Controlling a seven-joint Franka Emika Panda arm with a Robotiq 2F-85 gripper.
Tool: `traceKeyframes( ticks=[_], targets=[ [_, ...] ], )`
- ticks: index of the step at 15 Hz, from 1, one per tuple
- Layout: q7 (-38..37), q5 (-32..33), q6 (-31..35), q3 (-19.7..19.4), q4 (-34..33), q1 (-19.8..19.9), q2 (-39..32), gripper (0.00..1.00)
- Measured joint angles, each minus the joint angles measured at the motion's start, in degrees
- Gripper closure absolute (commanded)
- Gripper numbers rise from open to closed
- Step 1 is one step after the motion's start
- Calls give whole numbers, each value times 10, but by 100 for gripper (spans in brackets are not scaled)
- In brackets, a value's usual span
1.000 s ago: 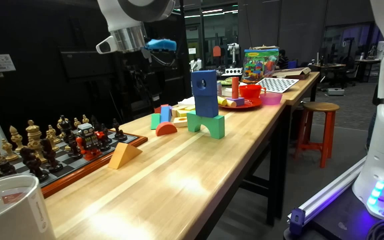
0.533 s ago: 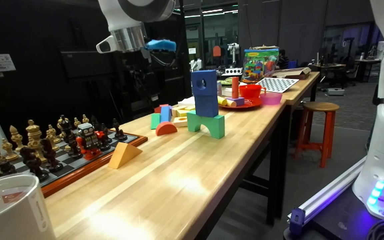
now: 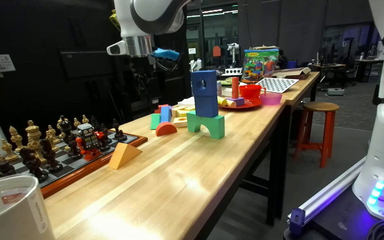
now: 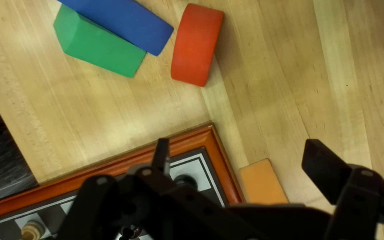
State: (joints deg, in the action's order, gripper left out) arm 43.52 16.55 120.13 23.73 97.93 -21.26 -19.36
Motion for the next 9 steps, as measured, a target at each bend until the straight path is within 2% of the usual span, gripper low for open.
traceKeyframes(
  ticks=[9],
  targets=[
    [31,-13,9,0,14,2,-2,0]
  ],
)
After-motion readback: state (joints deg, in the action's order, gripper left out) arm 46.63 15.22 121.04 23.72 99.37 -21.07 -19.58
